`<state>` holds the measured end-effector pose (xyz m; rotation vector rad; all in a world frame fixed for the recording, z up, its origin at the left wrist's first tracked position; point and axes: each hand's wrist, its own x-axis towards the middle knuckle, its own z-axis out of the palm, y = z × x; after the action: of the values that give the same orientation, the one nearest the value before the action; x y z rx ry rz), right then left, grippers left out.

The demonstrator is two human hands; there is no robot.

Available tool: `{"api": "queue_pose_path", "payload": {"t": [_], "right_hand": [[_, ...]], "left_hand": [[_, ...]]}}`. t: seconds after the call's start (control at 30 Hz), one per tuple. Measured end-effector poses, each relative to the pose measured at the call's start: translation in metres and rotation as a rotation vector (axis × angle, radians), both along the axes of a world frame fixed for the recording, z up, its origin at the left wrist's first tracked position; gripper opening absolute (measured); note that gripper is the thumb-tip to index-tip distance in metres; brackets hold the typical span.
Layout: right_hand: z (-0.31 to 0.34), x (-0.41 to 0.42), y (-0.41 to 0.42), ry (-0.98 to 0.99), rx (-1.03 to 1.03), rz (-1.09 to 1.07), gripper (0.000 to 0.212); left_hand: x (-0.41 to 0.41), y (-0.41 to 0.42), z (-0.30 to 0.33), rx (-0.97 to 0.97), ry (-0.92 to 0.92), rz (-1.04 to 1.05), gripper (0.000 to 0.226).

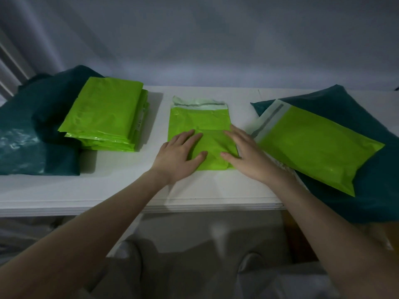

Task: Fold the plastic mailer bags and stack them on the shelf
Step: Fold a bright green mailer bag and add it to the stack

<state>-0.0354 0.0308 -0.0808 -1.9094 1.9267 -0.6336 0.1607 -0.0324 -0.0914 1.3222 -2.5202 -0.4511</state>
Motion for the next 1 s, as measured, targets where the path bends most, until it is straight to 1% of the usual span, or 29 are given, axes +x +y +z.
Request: {"api": "queue_pose_path", "payload": {"t": [0.1,0.13,0.2,0.33,0.47,0.53,0.57,0.67,0.77,0.87,1.0], "right_hand": [[0.010,-0.006,0.002,-0.074,-0.124,-0.111,0.039],[0.014,-0.006,0.004,-0.115,-0.102,-0.147,0.033],[0.018,-0.006,0.007,-0.183,0.024,-0.176,0.030],[0.029,-0.005,0.013,-0.330,0.222,-0.152,0.041],[0.033,-0.009,0.017,-0.359,0.342,-0.091,0.062],[0.028,-0.010,0.017,-0.346,0.324,-0.073,0.068],[0.026,-0.011,0.017,-0.340,0.308,-0.070,0.067],[0.025,-0.012,0.016,-0.301,0.275,-0.040,0.054],[0.023,-0.010,0.014,-0.204,0.253,0.004,0.046],[0.022,-0.007,0.012,-0.125,0.262,0.016,0.049],[0.024,-0.012,0.011,-0.016,0.241,0.020,0.049]], "left_hand": [[0.006,-0.004,0.003,0.016,0.130,-0.021,0.057],[0.009,-0.004,0.004,0.024,0.150,-0.030,0.059],[0.016,-0.005,0.006,0.038,0.142,-0.063,0.070],[0.030,-0.004,0.004,0.004,0.060,-0.140,0.090],[0.036,0.000,-0.002,-0.047,0.013,-0.165,0.106],[0.036,-0.001,-0.004,-0.054,0.012,-0.163,0.107],[0.036,-0.001,-0.005,-0.050,0.017,-0.163,0.106],[0.036,-0.003,-0.006,-0.044,0.035,-0.155,0.105],[0.035,-0.006,-0.007,-0.038,0.016,-0.136,0.106],[0.035,-0.007,-0.005,-0.033,-0.014,-0.128,0.106],[0.035,-0.006,0.001,-0.049,-0.031,-0.124,0.099]]}}
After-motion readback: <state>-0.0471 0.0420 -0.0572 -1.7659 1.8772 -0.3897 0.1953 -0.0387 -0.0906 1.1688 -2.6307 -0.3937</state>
